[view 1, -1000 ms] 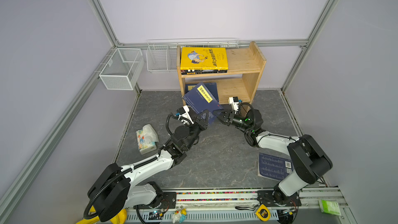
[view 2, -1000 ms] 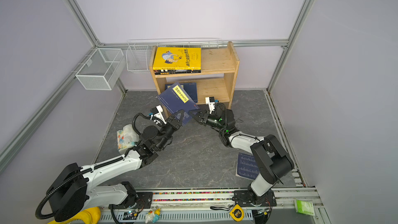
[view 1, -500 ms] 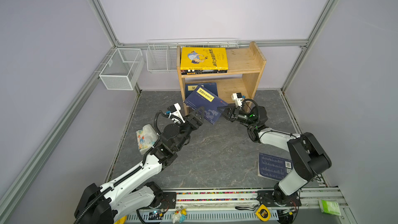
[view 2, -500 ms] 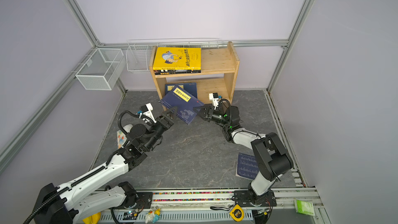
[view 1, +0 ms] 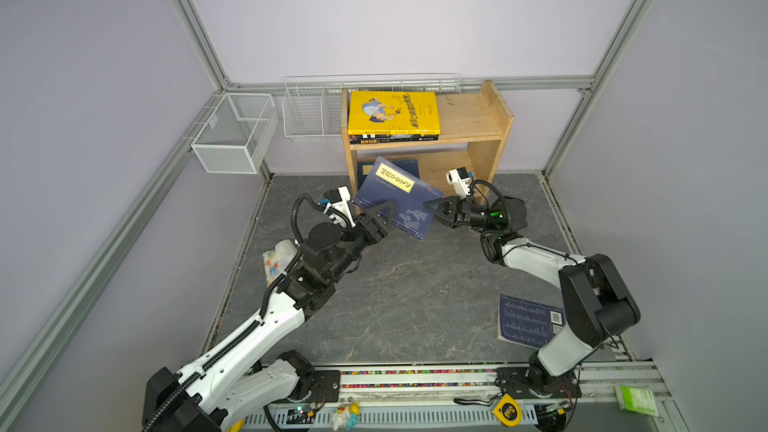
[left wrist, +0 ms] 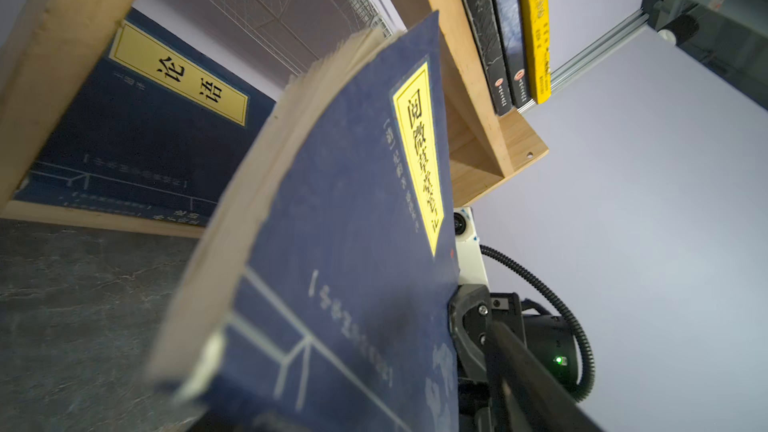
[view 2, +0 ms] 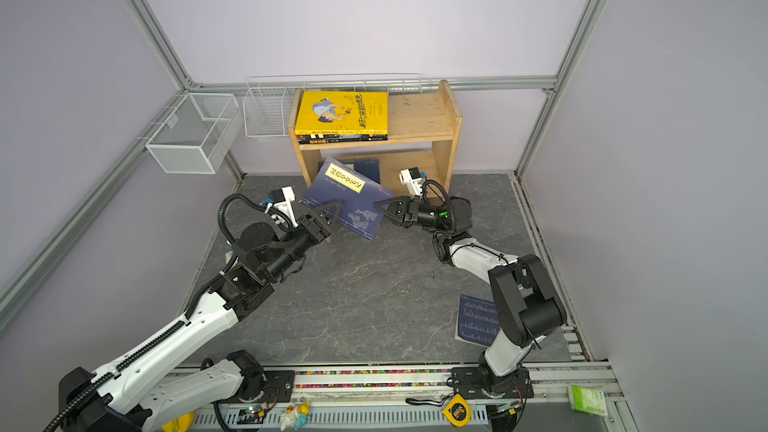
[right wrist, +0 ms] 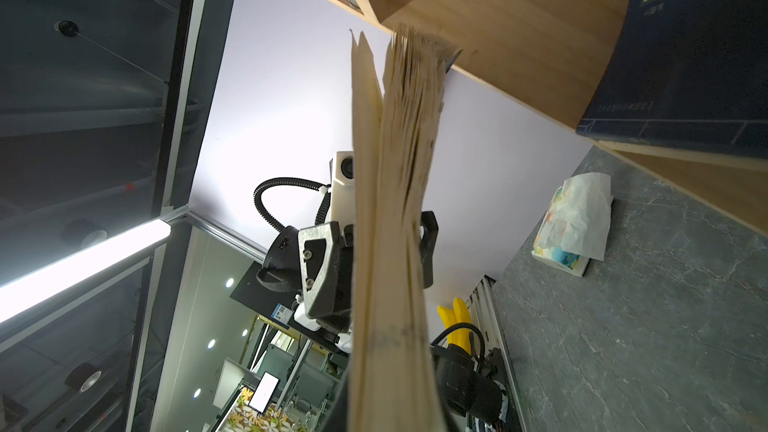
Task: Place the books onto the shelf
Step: 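Carry the blue book toward the lower shelf with both grippers, then push the blue book into the lower shelf with right gripper while left withdraws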
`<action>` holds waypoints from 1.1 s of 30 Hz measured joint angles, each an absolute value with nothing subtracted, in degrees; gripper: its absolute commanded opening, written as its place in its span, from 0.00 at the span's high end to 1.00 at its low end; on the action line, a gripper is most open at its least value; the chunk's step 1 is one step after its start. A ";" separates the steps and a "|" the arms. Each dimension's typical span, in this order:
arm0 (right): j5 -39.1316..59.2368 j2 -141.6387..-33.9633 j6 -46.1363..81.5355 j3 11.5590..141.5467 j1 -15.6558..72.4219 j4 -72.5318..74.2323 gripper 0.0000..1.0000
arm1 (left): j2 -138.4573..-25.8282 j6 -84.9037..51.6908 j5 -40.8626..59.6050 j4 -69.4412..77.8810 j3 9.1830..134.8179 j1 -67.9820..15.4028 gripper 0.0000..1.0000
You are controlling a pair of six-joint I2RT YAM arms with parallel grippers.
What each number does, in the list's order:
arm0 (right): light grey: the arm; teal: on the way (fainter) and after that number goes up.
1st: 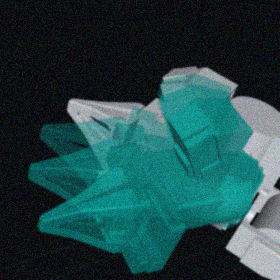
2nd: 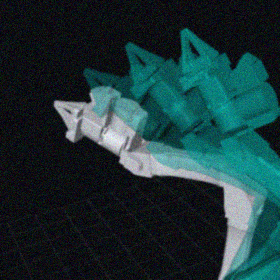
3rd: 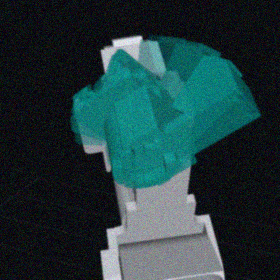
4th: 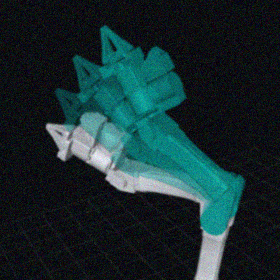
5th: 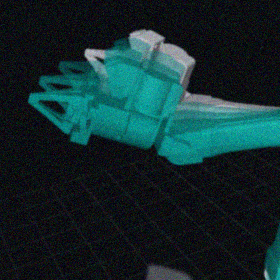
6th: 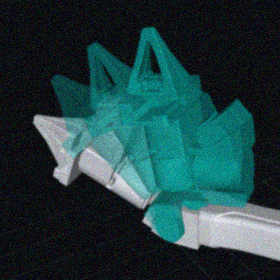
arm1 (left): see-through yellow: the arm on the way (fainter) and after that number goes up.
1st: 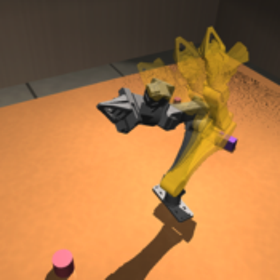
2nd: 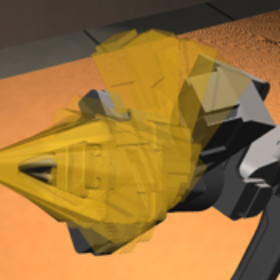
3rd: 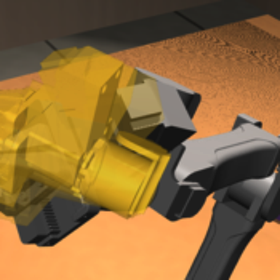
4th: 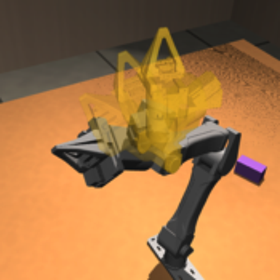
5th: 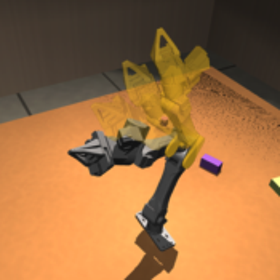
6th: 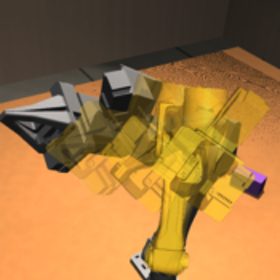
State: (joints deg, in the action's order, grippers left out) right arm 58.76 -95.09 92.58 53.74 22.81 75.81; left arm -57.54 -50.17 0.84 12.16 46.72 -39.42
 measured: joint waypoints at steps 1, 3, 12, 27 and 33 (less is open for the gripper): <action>59.18 -95.09 92.49 53.80 22.74 75.31 0.90 | -57.54 -50.35 1.23 12.38 46.70 -39.38 0.49; 59.72 -95.09 91.85 53.89 22.61 73.78 0.90 | -57.54 -50.13 1.56 12.73 46.70 -39.35 0.63; 55.22 -89.80 76.66 54.00 22.37 51.77 0.51 | -57.67 -51.44 1.15 15.81 44.95 -39.11 1.00; 40.23 -86.96 70.81 48.10 31.55 45.43 0.45 | -63.18 -59.42 -7.70 36.82 37.19 -39.03 1.00; 38.35 -92.16 77.17 47.90 31.62 57.95 0.54 | -65.87 -62.15 -9.67 41.25 36.56 -38.94 1.00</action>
